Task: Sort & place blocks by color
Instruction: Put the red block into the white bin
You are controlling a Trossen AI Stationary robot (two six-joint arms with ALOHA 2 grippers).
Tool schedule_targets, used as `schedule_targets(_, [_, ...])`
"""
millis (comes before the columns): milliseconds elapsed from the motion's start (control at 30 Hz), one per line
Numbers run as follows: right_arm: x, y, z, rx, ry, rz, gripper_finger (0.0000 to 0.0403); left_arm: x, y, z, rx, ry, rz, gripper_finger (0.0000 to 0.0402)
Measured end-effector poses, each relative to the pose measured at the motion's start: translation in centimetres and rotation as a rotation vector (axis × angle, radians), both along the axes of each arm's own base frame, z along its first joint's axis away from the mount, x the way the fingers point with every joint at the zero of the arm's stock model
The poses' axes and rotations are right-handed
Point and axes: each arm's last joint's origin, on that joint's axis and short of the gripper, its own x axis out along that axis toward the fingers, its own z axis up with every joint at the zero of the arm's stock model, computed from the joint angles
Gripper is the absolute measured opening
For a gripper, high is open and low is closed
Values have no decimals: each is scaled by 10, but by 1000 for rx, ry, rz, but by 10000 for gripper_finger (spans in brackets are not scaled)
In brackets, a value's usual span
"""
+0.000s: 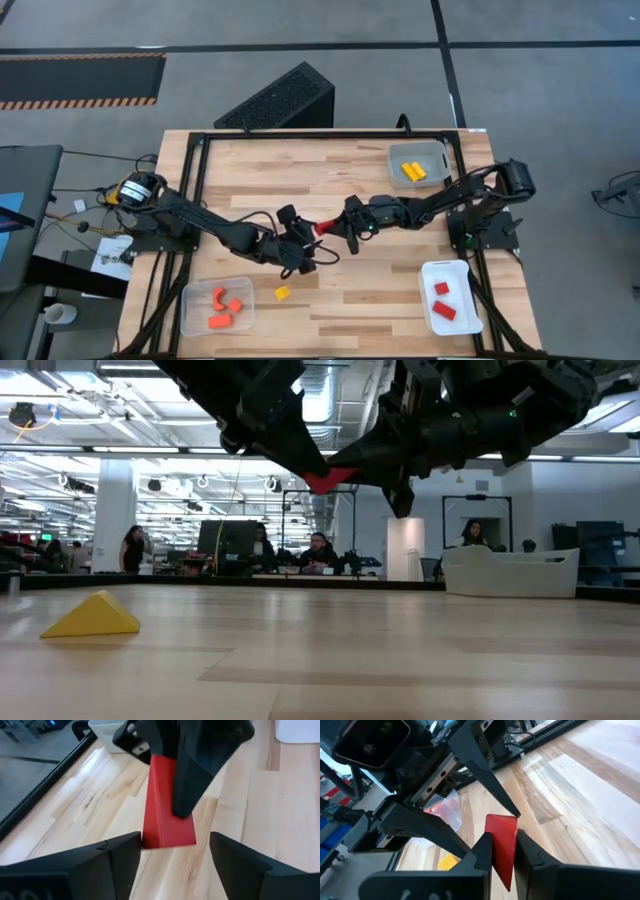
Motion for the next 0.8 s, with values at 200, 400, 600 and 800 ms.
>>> schedule_targets(200, [-1, -3, 4, -14, 0, -18, 46, -8, -7, -5, -18, 52, 5, 234])
schedule_targets(400, [-2, -3, 3, -19, 8, -14, 46, -20, -12, -4, 9, 79, 56, 236])
schedule_targets(600, [-2, -3, 3, -43, 10, -6, 46, -35, -24, 19, -28, -5, 46, 236])
schedule_targets(800, [-11, 6, 9, -202, 62, 107, 46, -50, -41, 33, 24, -72, 24, 236])
